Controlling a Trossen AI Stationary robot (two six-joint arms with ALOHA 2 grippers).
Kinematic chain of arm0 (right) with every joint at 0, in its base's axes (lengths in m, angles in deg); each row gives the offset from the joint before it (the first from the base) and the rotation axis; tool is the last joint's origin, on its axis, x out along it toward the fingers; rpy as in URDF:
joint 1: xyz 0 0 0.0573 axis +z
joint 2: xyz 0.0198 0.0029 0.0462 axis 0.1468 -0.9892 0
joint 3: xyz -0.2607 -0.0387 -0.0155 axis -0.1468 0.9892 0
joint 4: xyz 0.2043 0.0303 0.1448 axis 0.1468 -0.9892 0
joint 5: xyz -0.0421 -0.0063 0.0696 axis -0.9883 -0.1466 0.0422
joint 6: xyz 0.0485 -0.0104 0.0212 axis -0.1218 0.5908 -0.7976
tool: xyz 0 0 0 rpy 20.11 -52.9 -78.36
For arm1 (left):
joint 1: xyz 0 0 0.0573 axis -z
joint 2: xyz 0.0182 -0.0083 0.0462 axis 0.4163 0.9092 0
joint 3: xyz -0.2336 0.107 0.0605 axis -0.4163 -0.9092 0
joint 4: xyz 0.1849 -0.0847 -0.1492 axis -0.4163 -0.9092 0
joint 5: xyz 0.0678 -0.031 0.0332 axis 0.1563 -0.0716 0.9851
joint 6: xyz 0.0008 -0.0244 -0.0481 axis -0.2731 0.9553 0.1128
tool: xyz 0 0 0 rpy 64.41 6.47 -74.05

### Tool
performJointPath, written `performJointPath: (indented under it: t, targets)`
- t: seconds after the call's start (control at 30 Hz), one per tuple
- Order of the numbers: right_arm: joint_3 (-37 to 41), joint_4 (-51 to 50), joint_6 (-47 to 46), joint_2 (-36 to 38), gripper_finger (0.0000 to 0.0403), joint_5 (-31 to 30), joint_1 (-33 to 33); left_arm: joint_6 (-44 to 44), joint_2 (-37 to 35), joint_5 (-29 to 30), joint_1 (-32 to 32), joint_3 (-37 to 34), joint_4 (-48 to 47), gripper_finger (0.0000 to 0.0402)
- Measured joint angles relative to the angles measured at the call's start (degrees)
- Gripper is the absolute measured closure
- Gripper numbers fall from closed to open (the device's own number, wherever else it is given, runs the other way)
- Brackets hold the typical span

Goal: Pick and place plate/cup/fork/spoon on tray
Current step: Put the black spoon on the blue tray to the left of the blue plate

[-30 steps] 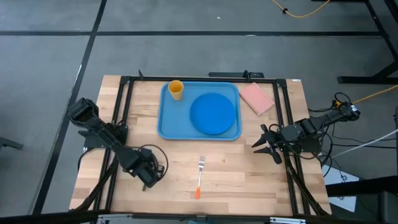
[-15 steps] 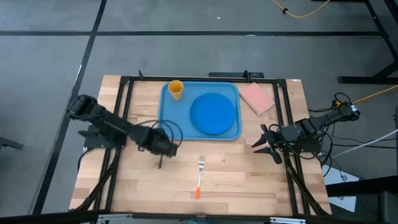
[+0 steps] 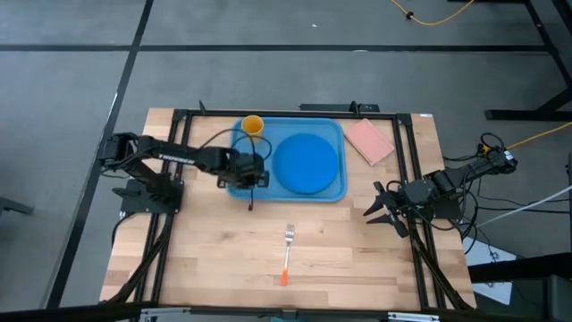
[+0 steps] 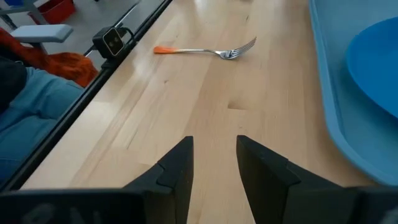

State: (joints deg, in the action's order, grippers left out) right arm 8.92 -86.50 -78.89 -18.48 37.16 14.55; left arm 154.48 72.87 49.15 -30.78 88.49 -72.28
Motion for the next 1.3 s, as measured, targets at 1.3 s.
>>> performJointPath:
  t: [1.3]
  targets:
    - [0.0,-0.68,-0.07,0.0,0.0276,2.21,0.02,-12.66,2.73,6.4,-12.56,0.07,-5.51,0.0344]
